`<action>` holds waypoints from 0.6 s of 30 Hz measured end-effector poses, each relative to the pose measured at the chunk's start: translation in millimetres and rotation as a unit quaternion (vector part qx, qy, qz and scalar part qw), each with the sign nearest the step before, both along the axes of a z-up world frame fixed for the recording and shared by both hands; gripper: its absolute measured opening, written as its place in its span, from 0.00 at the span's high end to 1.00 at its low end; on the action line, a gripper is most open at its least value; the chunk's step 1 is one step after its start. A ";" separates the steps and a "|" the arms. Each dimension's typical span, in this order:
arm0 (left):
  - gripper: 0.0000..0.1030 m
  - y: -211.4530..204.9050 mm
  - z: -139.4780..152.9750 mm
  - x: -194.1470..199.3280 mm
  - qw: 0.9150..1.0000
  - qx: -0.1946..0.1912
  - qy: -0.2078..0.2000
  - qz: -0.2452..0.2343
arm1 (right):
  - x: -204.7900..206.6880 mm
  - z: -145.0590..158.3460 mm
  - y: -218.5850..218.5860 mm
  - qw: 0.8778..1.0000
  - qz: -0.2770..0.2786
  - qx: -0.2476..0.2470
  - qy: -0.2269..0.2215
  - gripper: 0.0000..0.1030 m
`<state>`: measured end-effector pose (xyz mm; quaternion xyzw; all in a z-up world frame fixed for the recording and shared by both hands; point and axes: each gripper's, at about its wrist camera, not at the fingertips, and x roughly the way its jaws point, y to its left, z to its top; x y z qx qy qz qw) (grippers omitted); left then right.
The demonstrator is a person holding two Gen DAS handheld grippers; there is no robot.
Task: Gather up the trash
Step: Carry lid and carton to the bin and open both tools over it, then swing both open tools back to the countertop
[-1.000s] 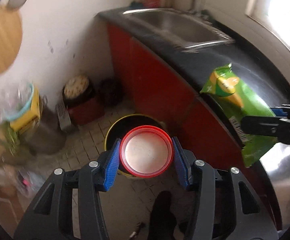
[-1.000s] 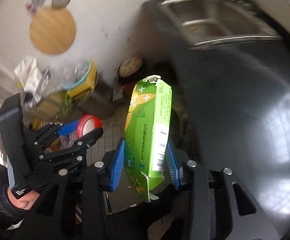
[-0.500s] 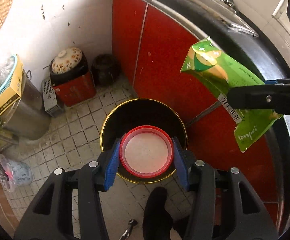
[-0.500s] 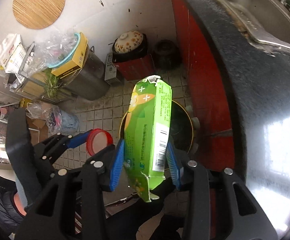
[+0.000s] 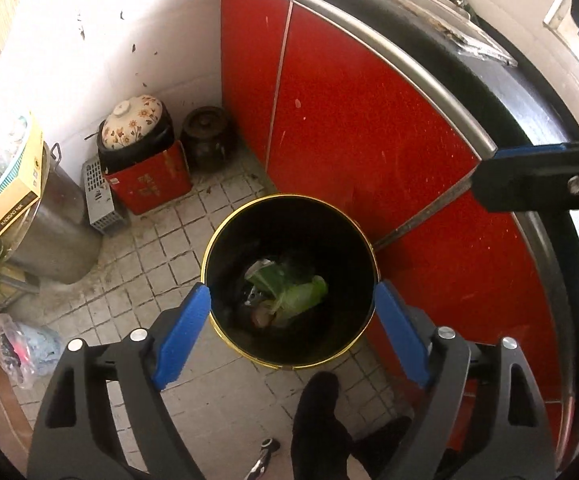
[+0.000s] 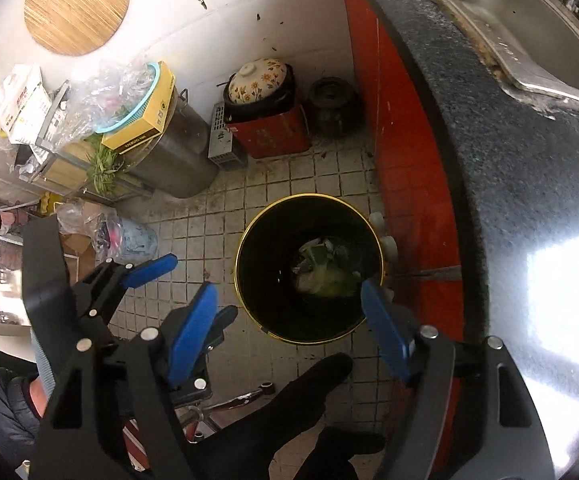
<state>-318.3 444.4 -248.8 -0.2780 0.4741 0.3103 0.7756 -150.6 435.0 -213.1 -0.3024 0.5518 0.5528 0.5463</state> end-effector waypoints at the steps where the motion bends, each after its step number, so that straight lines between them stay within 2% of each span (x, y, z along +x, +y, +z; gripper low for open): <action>1: 0.20 -1.0 1.9 1.0 1.000 0.002 0.001 -0.001 | 2.6 4.8 -5.3 1.000 -0.002 0.004 -0.002 0.30; 5: 0.20 -15.5 23.8 13.1 0.999 0.031 0.009 -0.023 | 20.0 31.4 -31.3 0.999 -0.027 0.027 -0.006 0.29; 7: 0.14 -27.2 40.1 23.4 0.997 0.059 0.015 -0.043 | 37.9 56.8 -60.2 0.997 -0.060 0.047 -0.016 0.24; 9: 0.11 -48.5 66.6 42.2 0.992 0.097 0.011 -0.078 | 57.3 84.1 -95.9 0.992 -0.096 0.074 -0.034 0.22; 11: 0.09 -68.0 87.2 60.7 0.987 0.119 0.004 -0.109 | 76.7 106.4 -133.4 0.985 -0.135 0.087 -0.058 0.20; 13: 0.09 -94.7 110.5 86.8 0.979 0.130 -0.019 -0.154 | 99.4 130.7 -182.9 0.974 -0.185 0.102 -0.080 0.20; 15: 0.08 -127.2 130.4 118.2 0.969 0.128 -0.044 -0.205 | 121.6 152.2 -237.4 0.957 -0.244 0.108 -0.111 0.19; 17: 0.08 -164.4 145.1 149.8 0.955 0.122 -0.064 -0.262 | 141.2 169.5 -293.9 0.936 -0.306 0.108 -0.134 0.19; 18: 0.08 -189.0 152.7 168.9 0.944 0.120 -0.074 -0.300 | 148.6 176.4 -321.3 0.925 -0.334 0.107 -0.144 0.19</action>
